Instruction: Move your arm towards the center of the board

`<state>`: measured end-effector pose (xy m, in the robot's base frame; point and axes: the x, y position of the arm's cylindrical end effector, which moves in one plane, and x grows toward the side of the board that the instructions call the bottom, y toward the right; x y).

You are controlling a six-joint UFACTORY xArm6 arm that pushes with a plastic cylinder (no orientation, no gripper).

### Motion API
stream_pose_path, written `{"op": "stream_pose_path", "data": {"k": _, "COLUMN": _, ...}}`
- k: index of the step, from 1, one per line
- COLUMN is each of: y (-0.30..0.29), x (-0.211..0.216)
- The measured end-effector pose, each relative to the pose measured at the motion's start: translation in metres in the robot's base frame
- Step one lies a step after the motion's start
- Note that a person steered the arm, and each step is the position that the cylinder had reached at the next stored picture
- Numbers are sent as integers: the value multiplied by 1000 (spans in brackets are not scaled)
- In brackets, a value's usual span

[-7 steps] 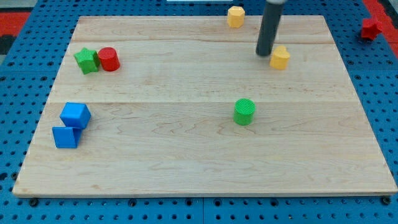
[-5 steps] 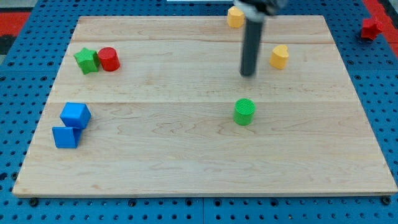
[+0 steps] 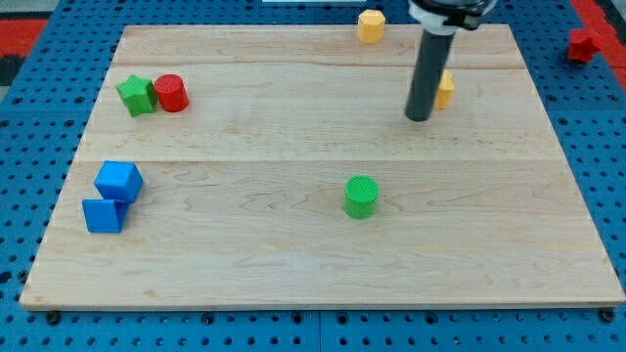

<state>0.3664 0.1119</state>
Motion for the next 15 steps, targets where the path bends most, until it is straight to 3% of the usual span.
{"op": "stream_pose_path", "data": {"k": 1, "y": -108, "x": -54}}
{"op": "stream_pose_path", "data": {"k": 2, "y": -158, "x": 12}}
{"op": "stream_pose_path", "data": {"k": 3, "y": -142, "x": 119}}
{"op": "stream_pose_path", "data": {"k": 4, "y": -220, "x": 55}}
{"op": "stream_pose_path", "data": {"k": 5, "y": -161, "x": -8}}
{"op": "stream_pose_path", "data": {"k": 6, "y": -11, "x": 60}}
{"op": "stream_pose_path", "data": {"k": 7, "y": -50, "x": 99}}
{"op": "stream_pose_path", "data": {"k": 8, "y": -54, "x": 23}}
{"op": "stream_pose_path", "data": {"k": 9, "y": -116, "x": -40}}
{"op": "stream_pose_path", "data": {"k": 10, "y": -198, "x": 22}}
{"op": "stream_pose_path", "data": {"k": 11, "y": -131, "x": 133}}
{"op": "stream_pose_path", "data": {"k": 12, "y": -155, "x": 19}}
{"op": "stream_pose_path", "data": {"k": 13, "y": -166, "x": -62}}
{"op": "stream_pose_path", "data": {"k": 14, "y": -94, "x": 63}}
{"op": "stream_pose_path", "data": {"k": 15, "y": -149, "x": 63}}
